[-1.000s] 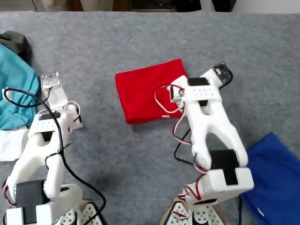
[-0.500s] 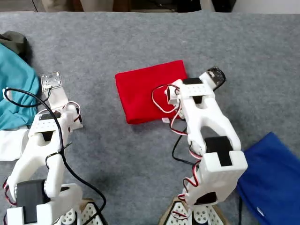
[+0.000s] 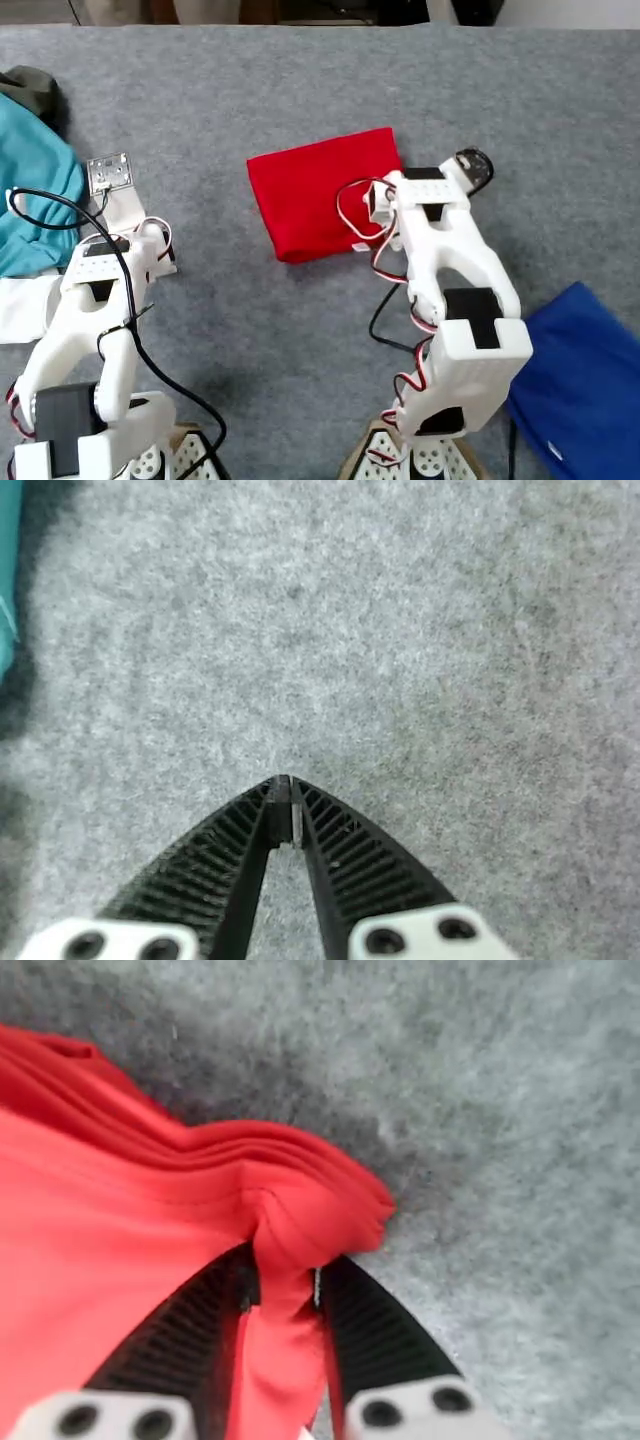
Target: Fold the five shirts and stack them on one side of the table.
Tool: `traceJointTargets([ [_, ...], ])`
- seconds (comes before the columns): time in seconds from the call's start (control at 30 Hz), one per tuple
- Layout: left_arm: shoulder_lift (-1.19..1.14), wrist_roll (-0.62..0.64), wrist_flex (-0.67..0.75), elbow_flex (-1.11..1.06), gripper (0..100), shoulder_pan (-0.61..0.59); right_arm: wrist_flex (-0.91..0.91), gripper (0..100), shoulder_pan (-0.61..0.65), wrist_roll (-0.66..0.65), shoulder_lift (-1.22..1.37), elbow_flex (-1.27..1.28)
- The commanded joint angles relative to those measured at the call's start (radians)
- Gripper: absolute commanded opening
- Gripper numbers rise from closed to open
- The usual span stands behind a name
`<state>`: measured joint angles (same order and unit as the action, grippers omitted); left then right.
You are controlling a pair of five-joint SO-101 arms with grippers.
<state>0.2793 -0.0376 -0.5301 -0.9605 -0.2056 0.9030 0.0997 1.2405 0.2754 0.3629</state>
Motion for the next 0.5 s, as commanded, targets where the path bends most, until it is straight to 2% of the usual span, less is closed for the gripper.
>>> traceJointTargets([
  [0.0,0.028,0.005,0.015,0.003,2,-0.008,0.012,0.5,-0.019,-0.015,-0.093,-0.041],
  [0.3,0.028,0.005,0.015,0.003,2,-0.008,0.054,0.4,-0.073,-0.052,-0.325,-0.039],
  [0.47,0.028,0.003,0.015,0.003,2,-0.008,0.135,0.4,-0.176,-0.103,-0.415,-0.039],
])
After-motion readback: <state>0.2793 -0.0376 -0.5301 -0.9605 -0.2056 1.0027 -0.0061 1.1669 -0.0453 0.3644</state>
